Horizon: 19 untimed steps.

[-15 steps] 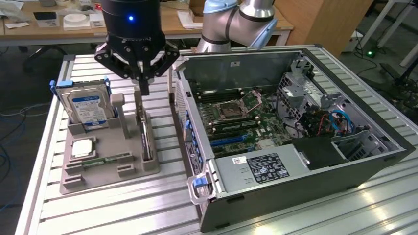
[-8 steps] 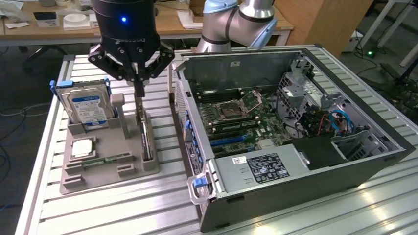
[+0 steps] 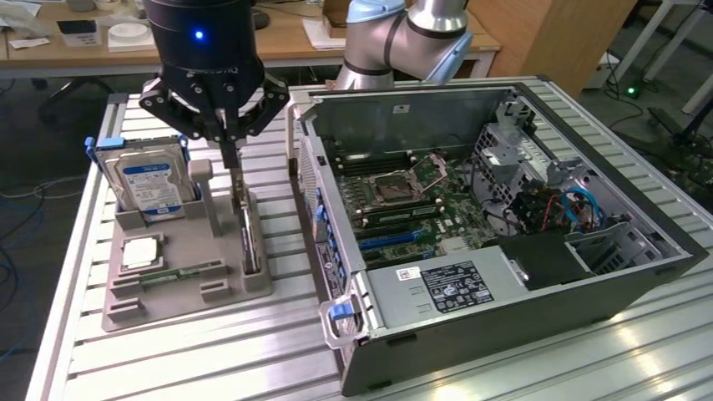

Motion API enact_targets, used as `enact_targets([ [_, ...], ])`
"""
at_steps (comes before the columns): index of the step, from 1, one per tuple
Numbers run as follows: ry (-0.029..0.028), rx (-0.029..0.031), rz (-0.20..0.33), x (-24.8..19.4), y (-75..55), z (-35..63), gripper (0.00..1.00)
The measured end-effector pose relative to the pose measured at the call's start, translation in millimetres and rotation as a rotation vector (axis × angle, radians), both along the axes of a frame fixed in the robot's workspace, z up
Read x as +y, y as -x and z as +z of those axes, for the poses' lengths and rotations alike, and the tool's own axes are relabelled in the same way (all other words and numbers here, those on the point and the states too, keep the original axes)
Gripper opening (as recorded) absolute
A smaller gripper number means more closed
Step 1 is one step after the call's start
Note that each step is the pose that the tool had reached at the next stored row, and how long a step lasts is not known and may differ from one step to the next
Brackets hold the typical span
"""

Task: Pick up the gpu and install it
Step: 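Reach for the gpu, then pick up the gpu and move the gpu toward the slot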

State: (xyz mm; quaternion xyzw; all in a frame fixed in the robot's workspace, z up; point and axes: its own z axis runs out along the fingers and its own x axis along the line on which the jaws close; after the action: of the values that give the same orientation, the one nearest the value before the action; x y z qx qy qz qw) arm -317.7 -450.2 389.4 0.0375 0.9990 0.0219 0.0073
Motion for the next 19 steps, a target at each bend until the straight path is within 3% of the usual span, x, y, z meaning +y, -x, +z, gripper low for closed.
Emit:
enact_targets([
  [14, 0.0, 0.0, 0.0, -0.5, 0.1, 0.0, 0.11],
  [16, 0.0, 0.0, 0.0, -0.5, 0.1, 0.0, 0.16],
  [18, 0.0, 0.0, 0.0, -0.5, 0.1, 0.0, 0.29],
  [19, 0.0, 0.0, 0.0, -0.5, 0.1, 0.0, 0.29],
])
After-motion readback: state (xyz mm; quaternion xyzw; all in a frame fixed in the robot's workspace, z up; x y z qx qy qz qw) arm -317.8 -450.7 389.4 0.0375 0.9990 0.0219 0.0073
